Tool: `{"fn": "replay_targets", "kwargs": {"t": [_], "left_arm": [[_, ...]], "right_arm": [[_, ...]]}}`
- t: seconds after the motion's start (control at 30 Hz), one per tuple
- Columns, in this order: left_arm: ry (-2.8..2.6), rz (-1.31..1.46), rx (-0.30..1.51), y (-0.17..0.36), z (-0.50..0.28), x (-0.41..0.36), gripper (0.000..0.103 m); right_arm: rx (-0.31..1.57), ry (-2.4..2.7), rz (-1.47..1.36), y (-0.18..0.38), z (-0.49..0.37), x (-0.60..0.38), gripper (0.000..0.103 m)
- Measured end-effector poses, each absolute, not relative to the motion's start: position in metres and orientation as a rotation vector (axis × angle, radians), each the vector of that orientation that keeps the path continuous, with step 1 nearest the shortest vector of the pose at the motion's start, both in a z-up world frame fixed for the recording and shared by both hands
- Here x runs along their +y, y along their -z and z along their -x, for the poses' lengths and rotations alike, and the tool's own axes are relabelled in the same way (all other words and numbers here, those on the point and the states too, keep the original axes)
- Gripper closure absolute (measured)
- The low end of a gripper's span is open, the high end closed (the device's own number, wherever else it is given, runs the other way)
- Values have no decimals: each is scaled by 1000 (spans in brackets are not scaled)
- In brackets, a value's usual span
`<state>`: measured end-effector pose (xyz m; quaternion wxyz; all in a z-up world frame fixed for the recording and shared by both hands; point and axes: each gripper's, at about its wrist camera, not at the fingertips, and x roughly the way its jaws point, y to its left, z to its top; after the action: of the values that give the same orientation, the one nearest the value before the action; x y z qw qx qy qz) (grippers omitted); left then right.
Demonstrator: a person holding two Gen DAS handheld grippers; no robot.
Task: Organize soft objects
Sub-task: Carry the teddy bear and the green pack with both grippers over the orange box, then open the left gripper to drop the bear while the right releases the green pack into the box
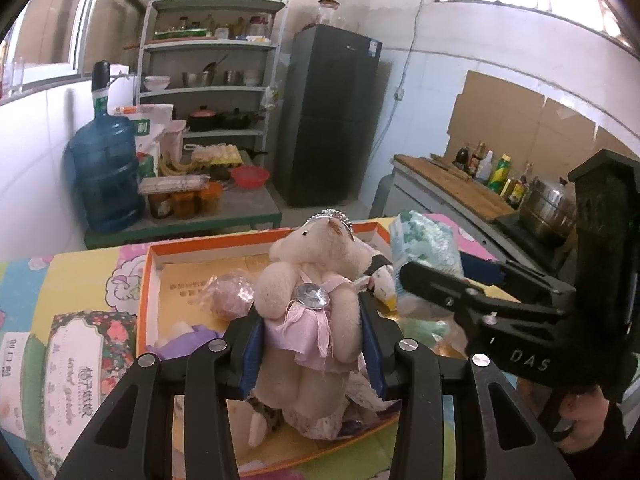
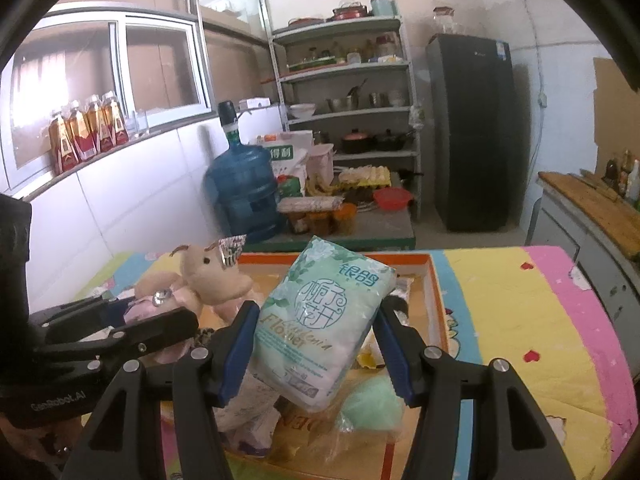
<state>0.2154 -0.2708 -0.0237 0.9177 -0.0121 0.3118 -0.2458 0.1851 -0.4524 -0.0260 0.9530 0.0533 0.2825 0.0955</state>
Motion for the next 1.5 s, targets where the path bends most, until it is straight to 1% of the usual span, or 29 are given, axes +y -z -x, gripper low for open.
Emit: {"fn": "replay_targets", "kwargs": {"t": [0.5, 0.57, 0.6, 0.77, 1.0, 1.07, 1.13, 1.2, 1.33, 1.5], "left_arm": [[482, 38, 731, 56, -242, -274, 59], [486, 45, 744, 60, -245, -274, 57], [487, 49, 753, 62, -248, -274, 55], [500, 60, 778, 68, -253, -273, 51], [501, 61, 772, 70, -254, -272, 46], [506, 69, 765, 69, -253, -271, 42], [515, 79, 757, 68, -252, -269, 35], [521, 80, 747, 66, -249, -269, 32], [528, 69, 730, 61, -243, -270, 30], [534, 74, 701, 51, -234, -265, 30]], "right_arm": [[664, -234, -111, 57, -205, -453, 43], [669, -237, -117, 58, -206, -453, 43], [670, -236, -119, 58, -207, -453, 43], [673, -233, -126, 61, -208, -452, 43], [662, -217, -127, 61, -207, -454, 38], [655, -206, -125, 60, -206, -456, 38], [645, -199, -125, 59, -204, -459, 37], [635, -196, -125, 58, -203, -460, 37], [611, -198, -129, 54, -199, -462, 35], [554, -211, -143, 46, -189, -465, 35]]}}
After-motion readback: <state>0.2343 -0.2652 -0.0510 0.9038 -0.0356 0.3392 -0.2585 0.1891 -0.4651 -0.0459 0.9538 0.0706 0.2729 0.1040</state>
